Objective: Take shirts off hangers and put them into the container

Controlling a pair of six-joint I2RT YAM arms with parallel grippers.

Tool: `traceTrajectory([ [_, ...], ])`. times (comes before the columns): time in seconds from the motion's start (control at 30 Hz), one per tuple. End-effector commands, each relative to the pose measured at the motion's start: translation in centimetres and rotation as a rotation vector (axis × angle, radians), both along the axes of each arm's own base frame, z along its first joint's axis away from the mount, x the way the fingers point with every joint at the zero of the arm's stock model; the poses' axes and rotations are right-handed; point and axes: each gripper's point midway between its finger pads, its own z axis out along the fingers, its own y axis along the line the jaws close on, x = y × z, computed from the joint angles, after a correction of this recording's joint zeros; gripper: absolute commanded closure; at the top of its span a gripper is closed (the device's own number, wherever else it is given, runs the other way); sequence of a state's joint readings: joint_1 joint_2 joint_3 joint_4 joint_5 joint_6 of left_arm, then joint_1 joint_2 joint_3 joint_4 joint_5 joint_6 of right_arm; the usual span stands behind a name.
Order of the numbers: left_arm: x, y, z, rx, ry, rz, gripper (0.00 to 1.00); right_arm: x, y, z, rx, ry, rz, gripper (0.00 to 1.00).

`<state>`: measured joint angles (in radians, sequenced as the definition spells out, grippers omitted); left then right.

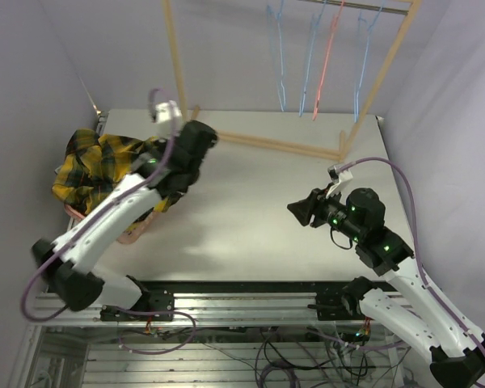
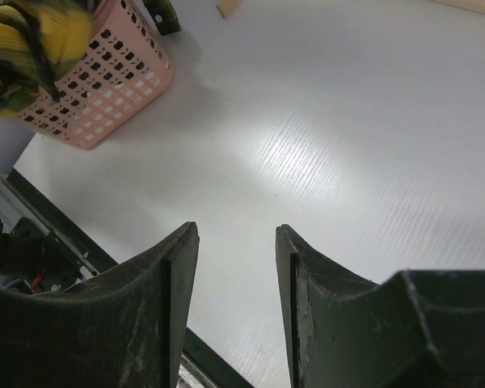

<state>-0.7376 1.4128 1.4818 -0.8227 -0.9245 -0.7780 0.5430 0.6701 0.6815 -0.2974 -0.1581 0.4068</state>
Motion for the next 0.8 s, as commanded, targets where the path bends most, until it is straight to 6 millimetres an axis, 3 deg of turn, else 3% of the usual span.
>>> traceTrajectory([
  [0.0, -2.9, 8.8, 4.2, 0.092, -0.044, 0.16, 0.93, 0.2, 0.2, 0.4, 0.007, -0.023, 0.011, 0.56],
  [0.1, -4.1, 14.5, 3.8, 0.114, -0.026, 0.312, 0.93, 0.4, 0.5, 0.4, 0.01, -0.018, 0.02, 0.56],
  [0.17, -4.5, 17.3, 2.4, 0.105, 0.011, 0.367, 0.93, 0.4, 0.7, 0.4, 0.011, -0.017, 0.025, 0.56],
  [0.33, -4.2, 20.1, -4.0, 0.019, 0.157, 0.403, 0.92, 0.6, 0.9, 0.6, 0.012, -0.019, 0.034, 0.56],
  [0.5, -3.3, 19.6, -13.5, -0.101, 0.367, 0.343, 0.92, 0.6, 0.7, 0.6, 0.009, -0.019, 0.026, 0.56],
  [0.6, -3.9, 18.9, -19.2, -0.211, 0.501, 0.313, 0.9, 0.6, 0.6, 0.5, 0.004, -0.015, 0.02, 0.56],
  [0.77, -4.5, 17.0, -23.3, -0.339, 0.569, 0.276, 0.78, 0.5, 0.5, 0.4, 0.005, -0.01, 0.014, 0.56],
])
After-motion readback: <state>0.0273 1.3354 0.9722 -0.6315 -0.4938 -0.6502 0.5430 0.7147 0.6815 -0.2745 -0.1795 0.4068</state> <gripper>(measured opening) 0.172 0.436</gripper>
